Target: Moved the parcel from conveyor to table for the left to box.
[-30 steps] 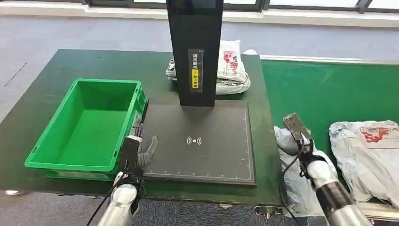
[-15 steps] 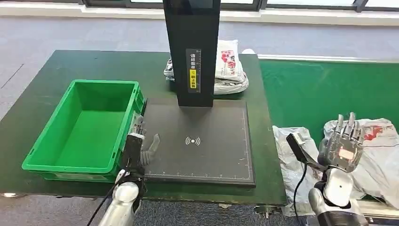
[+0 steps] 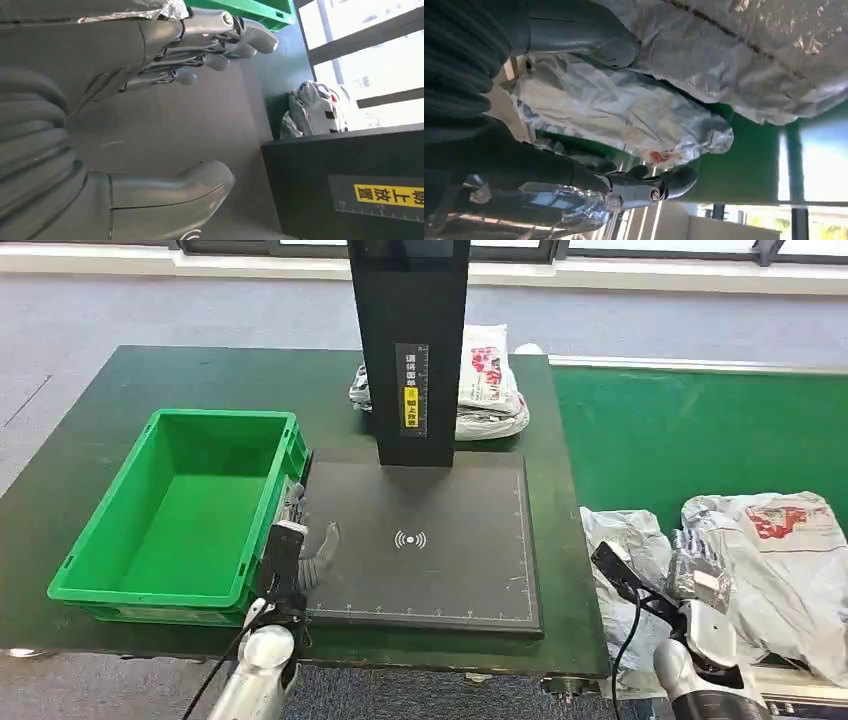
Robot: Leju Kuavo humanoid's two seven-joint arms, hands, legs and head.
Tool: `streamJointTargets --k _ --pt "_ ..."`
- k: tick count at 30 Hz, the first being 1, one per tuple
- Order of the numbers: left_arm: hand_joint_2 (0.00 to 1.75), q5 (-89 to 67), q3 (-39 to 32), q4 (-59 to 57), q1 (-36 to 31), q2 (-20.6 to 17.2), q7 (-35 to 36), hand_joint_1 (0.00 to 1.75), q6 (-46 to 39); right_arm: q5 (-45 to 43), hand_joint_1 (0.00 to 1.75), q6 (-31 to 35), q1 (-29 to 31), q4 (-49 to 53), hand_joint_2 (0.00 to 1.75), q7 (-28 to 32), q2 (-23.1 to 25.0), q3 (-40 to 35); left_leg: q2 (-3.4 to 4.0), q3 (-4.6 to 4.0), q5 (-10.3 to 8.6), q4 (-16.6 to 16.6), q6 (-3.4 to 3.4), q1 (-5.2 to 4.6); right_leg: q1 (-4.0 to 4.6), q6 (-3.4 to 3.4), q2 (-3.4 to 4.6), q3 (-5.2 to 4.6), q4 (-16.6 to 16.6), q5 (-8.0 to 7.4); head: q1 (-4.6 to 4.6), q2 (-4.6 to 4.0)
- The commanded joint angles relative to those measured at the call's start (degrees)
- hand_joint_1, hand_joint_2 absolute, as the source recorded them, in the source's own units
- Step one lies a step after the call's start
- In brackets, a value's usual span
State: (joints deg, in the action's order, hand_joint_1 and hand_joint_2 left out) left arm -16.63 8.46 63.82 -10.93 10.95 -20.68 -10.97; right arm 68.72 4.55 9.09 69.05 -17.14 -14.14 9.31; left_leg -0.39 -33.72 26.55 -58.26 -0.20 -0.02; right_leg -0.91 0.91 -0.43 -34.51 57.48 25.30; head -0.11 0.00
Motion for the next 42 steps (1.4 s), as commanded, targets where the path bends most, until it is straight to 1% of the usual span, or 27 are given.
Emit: streamJointTargets --k 1,5,6,7,8,9,10,12,14,16,19,20,21,26,31,33,34,38,39,40,41,42 --pt "1.75 -0.2 -1.8 -1.6 -1.3 -0.9 0.4 0.0 0.5 -0.4 0.0 -0.8 2.2 -4.4 1.75 0.1 2.4 0.9 0.2 0.25 0.03 0.1 -0.05 0.07 0.08 -0.08 0.2 0.22 -0.2 -0.05 0.0 0.0" --pt "1.75 -0.2 -1.8 -1.6 -1.3 -0.9 0.4 0.0 0.5 -0.4 0.0 -0.8 2.2 -4.4 1.75 0.1 2.4 0.9 0.15 0.18 0.01 0.1 -0.04 0.05 0.06 -0.06 0.16 0.14 -0.1 -0.05 -0.02 0.0" --pt "1.75 -0.3 -1.7 -1.9 -1.4 -1.1 0.5 0.0 0.9 -3.8 0.0 -7.7 1.7 -4.5 1.75 1.6 2.0 -0.2 0.15 0.15 0.01 0.1 -0.04 0.04 0.04 -0.05 0.15 0.11 -0.1 -0.04 0.0 0.0" --pt "1.75 -0.3 -1.6 -2.1 -1.6 -1.1 0.5 0.0 1.2 -3.9 0.0 -9.2 0.7 -4.5 1.75 0.9 1.5 -1.3 0.18 0.2 0.01 0.1 -0.05 0.06 0.07 -0.07 0.18 0.17 -0.2 -0.06 -0.02 0.0" --pt "1.75 -0.3 -1.6 -2.1 -1.6 -1.1 0.6 0.0 1.3 -3.8 0.0 -9.4 0.2 -4.7 1.75 1.0 1.5 -1.8 0.22 0.28 0.01 0.2 -0.06 0.06 0.07 -0.09 0.22 0.23 -0.2 -0.06 0.0 0.0" --pt "1.75 -0.5 -1.5 -2.0 -1.6 -1.0 0.9 0.0 1.6 -3.5 0.0 -11.4 -0.7 -5.0 1.75 -0.1 0.9 -2.9 0.1 0.21 0.01 0.1 -0.05 0.08 0.08 -0.07 0.1 0.2 -0.2 -0.04 0.0 0.0" --pt "1.75 -0.6 -1.4 -1.9 -1.6 -1.0 1.1 0.0 1.6 -3.3 0.0 -11.7 -1.0 -5.0 1.75 -0.4 0.8 -3.2 0.14 0.31 0.01 0.2 -0.06 0.09 0.1 -0.09 0.13 0.29 -0.2 -0.05 -0.02 0.0" --pt "1.75 -0.8 -1.3 -1.5 -1.4 -1.0 1.5 0.0 1.8 -3.6 0.0 -14.9 -2.7 -3.8 1.75 -1.1 0.0 -4.0 0.04 0.15 0.01 0.1 -0.03 0.06 0.07 -0.05 0.03 0.15 -0.1 -0.01 -0.02 0.0" --pt "1.75 -0.9 -1.2 -1.3 -1.4 -1.0 1.8 0.0 2.1 -4.4 0.0 -17.2 -4.5 -2.3 1.75 -1.1 -0.8 -4.4 0.06 0.32 0.02 0.2 -0.05 0.07 0.08 -0.09 0.04 0.31 -0.2 -0.01 0.0 0.0" --pt "1.75 -1.0 -1.1 -1.3 -1.3 -1.0 1.9 0.0 2.2 -4.6 0.0 -17.3 -5.0 -2.2 1.75 -1.2 -1.0 -4.3 0.0 0.11 0.03 0.0 -0.03 0.05 0.06 -0.04 -0.01 0.12 -0.1 0.01 -0.02 0.0" --pt "1.75 -1.0 -1.0 -1.3 -1.3 -1.0 2.0 0.0 2.3 -4.4 0.0 -18.4 -5.2 -1.9 1.75 -1.3 -1.3 -4.7 0.07 0.22 0.03 0.1 -0.04 0.05 0.06 -0.07 0.06 0.2 -0.1 0.0 0.0 0.0" --pt "1.75 -1.0 -0.9 -1.3 -1.4 -1.0 2.0 0.0 2.3 -4.7 1.59 -18.8 -5.5 -1.7 1.75 -1.3 -1.3 -4.5 0.05 0.14 0.02 0.1 -0.03 0.04 0.05 -0.05 0.04 0.14 -0.1 0.0 0.0 0.0" --pt "1.75 -1.1 -0.9 -1.2 -1.3 -1.0 2.1 0.0 2.3 -5.5 1.75 -18.6 -5.8 -1.3 1.75 -1.1 -0.9 -3.9 0.1 0.26 0.03 0.2 -0.04 0.06 0.07 -0.07 0.09 0.25 -0.2 -0.02 -0.02 0.0" --pt "1.75 -1.2 -0.5 -1.1 -0.8 -1.3 2.4 0.0 2.4 -6.4 1.75 -18.8 -7.1 1.1 1.75 -0.8 -0.2 -3.0 -0.02 0.18 0.02 0.1 -0.04 0.07 0.08 -0.06 -0.04 0.2 -0.1 0.01 -0.02 -0.02" --pt "1.75 -1.1 -0.5 -0.7 -0.1 -0.8 2.6 0.0 1.9 -6.4 1.75 -18.6 -5.8 0.0 1.75 -0.8 1.3 -2.3 0.12 0.35 0.02 0.2 -0.06 0.07 0.09 -0.09 0.09 0.33 -0.2 -0.01 -0.02 0.0" --pt "1.75 -1.2 -0.4 -0.4 0.0 -0.6 2.6 0.0 2.0 -6.4 1.75 -18.4 -5.7 0.1 1.75 -0.7 1.6 -1.8 0.06 0.2 0.02 0.1 -0.03 0.06 0.07 -0.05 0.04 0.19 -0.1 0.0 -0.02 0.0" --pt "1.75 -1.3 -0.4 -0.3 0.1 -0.5 2.7 0.0 2.1 -7.0 1.75 -17.9 -5.7 0.4 1.75 -0.3 2.2 -1.0 0.09 0.28 0.04 0.1 -0.05 0.08 0.09 -0.07 0.07 0.27 -0.2 0.0 -0.02 0.0" --pt "1.75 -1.4 -0.6 0.0 0.4 -0.6 2.8 0.0 2.3 -13.5 1.75 -16.4 -4.5 1.1 1.75 3.2 4.2 2.6 0.09 0.26 0.03 0.1 -0.05 0.08 0.1 -0.08 0.07 0.24 -0.2 0.0 -0.02 0.0" --pt "1.75 -1.4 -0.7 0.0 0.4 -0.8 2.8 0.0 2.5 -19.4 1.75 -16.2 -3.1 0.2 1.75 6.5 5.4 4.4 0.09 0.17 0.03 0.1 -0.04 0.06 0.07 -0.06 0.07 0.14 -0.1 0.0 -0.02 0.0" --pt "1.75 -1.5 -0.8 -0.3 0.3 -0.9 2.7 0.0 2.5 -23.4 1.75 -16.7 -2.0 -0.9 1.75 8.4 5.3 4.8 0.21 0.3 0.03 0.1 -0.05 0.06 0.08 -0.09 0.19 0.22 -0.2 -0.02 -0.02 0.0" --pt "1.75 -1.4 -0.7 -0.8 0.0 -1.2 2.3 0.0 2.5 -30.2 1.75 -18.4 -0.8 -2.3 1.75 11.5 5.4 5.8 0.24 0.23 0.03 0.1 -0.05 0.05 0.07 -0.07 0.23 0.15 -0.1 -0.04 0.0 0.0" --pt "1.75 -1.3 -0.8 -1.2 -0.3 -1.2 2.1 0.0 2.5 -31.0 1.75 -18.1 -0.3 -3.1 1.75 11.5 4.8 5.1 0.22 0.18 0.02 0.1 -0.04 0.03 0.05 -0.06 0.2 0.11 -0.1 -0.04 0.0 0.0"
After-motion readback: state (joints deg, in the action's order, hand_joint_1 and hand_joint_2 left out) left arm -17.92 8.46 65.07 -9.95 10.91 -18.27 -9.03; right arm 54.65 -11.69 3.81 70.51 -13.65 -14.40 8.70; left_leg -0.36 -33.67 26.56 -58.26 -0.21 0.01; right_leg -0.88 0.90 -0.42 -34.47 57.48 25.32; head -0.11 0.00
